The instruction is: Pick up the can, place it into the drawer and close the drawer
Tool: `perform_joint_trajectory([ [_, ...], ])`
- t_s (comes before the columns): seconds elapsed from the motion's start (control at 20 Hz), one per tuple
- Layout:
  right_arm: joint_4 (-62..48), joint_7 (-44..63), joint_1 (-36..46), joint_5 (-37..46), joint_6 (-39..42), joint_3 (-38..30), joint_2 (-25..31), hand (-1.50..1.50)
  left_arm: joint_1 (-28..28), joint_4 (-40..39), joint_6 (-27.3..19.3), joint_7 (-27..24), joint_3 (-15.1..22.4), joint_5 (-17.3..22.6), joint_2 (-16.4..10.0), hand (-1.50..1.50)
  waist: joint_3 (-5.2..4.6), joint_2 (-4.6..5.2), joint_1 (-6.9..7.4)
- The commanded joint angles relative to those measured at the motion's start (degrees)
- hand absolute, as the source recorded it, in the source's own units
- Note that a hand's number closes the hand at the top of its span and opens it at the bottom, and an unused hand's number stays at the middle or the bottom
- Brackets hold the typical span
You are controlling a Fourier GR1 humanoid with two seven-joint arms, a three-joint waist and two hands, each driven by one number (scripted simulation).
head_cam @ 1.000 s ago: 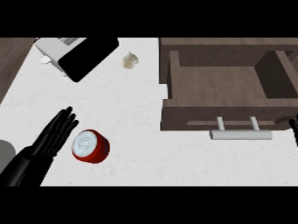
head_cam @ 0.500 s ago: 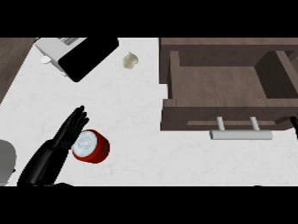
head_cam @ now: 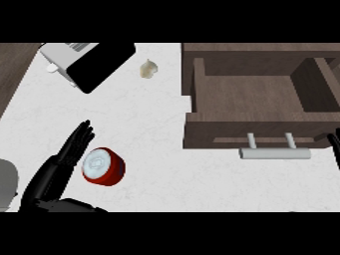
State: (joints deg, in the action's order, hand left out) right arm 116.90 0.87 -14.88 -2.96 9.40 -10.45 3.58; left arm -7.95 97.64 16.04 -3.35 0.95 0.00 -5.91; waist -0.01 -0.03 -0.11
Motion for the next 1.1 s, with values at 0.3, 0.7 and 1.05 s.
perform_joint_trajectory([
  [0.3,0.98,1.11,1.01,2.90,-0.69,1.10,-1.61,-1.50,3.24,-13.91,1.23,-9.96,-3.94,-2.51,-1.37,-1.50,0.00,0.01,-0.05],
  [0.7,0.88,-0.21,1.03,2.31,-0.72,0.23,-2.61,-1.50,3.20,-20.68,5.04,-16.42,-7.29,-2.77,-5.25,-1.50,0.00,0.01,0.00],
  [1.05,2.47,2.60,1.18,3.88,-1.38,1.21,-3.46,-1.50,5.72,-30.50,2.70,-22.29,-6.90,-5.61,-3.28,-1.50,0.00,0.02,-0.03],
])
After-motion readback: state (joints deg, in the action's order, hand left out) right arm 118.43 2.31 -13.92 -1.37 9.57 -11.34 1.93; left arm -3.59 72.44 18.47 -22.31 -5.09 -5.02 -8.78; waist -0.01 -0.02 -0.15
